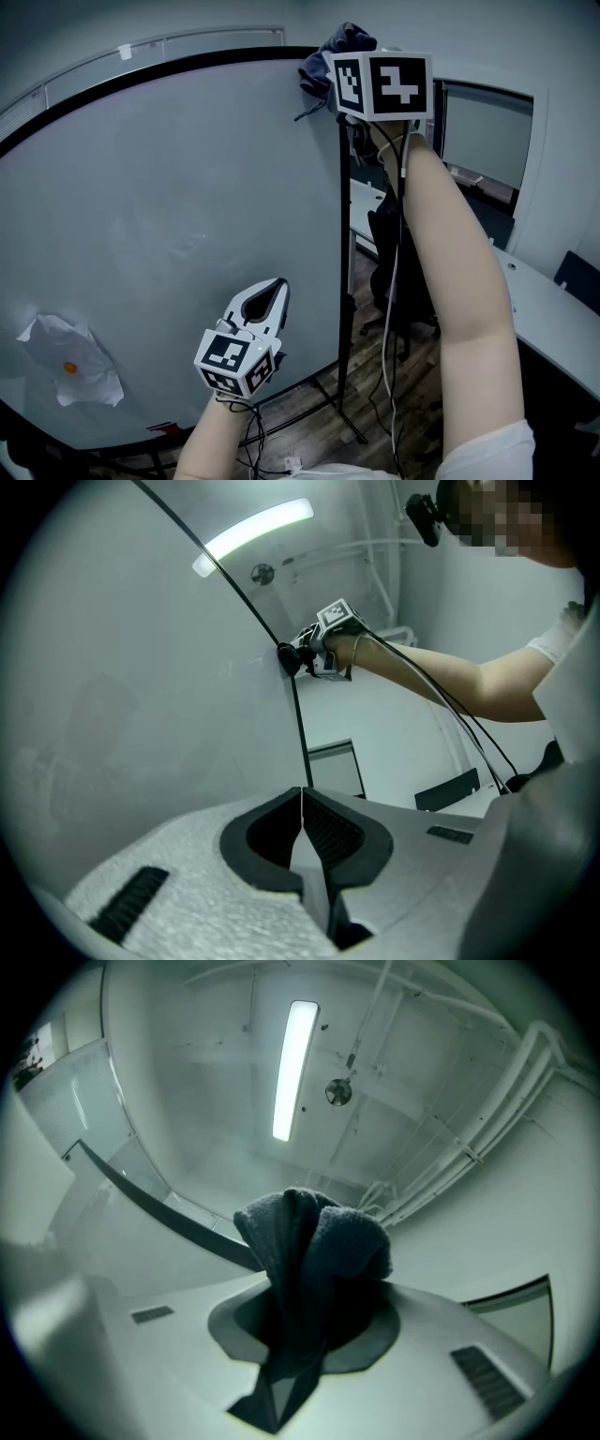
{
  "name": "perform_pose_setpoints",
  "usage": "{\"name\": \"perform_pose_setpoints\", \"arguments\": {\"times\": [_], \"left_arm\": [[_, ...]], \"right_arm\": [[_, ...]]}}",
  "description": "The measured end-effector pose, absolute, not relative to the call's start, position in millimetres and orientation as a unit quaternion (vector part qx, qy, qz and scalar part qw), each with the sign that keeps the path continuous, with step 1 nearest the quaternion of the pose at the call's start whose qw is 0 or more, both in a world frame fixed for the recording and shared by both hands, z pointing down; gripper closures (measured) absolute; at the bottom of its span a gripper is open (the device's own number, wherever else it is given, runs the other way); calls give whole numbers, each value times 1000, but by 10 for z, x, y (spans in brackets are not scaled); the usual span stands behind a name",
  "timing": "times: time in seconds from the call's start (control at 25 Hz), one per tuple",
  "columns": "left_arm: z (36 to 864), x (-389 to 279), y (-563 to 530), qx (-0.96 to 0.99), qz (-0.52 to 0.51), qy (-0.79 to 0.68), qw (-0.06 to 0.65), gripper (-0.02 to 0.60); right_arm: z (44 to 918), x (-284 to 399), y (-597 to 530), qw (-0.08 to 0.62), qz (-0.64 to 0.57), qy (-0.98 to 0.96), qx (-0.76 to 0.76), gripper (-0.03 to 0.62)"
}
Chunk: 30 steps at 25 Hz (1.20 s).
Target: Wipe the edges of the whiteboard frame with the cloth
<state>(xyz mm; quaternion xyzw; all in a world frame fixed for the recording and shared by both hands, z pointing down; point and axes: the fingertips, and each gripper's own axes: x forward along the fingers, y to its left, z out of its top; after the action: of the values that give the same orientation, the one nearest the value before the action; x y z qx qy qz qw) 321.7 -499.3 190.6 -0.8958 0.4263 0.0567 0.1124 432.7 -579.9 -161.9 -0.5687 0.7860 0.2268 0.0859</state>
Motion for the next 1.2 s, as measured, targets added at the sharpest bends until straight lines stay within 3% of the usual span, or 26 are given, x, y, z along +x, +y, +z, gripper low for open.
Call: {"name": "perform_pose_setpoints", "arguments": {"times": [0.56,0.8,1.2], "left_arm": [[2260,3686,-4990,-909,29,402,107,561],[2492,3732,-4935,-909,10,404,105,561],[2772,3805,-4728,-914,2,398,82,561]], "right_arm": [[-1126,4559,-5922,29,243,770,-589,516],[-714,4488,-5918,-27,264,763,-590,516],[-46,4536,-5948,-38,221,769,-599,516]]}}
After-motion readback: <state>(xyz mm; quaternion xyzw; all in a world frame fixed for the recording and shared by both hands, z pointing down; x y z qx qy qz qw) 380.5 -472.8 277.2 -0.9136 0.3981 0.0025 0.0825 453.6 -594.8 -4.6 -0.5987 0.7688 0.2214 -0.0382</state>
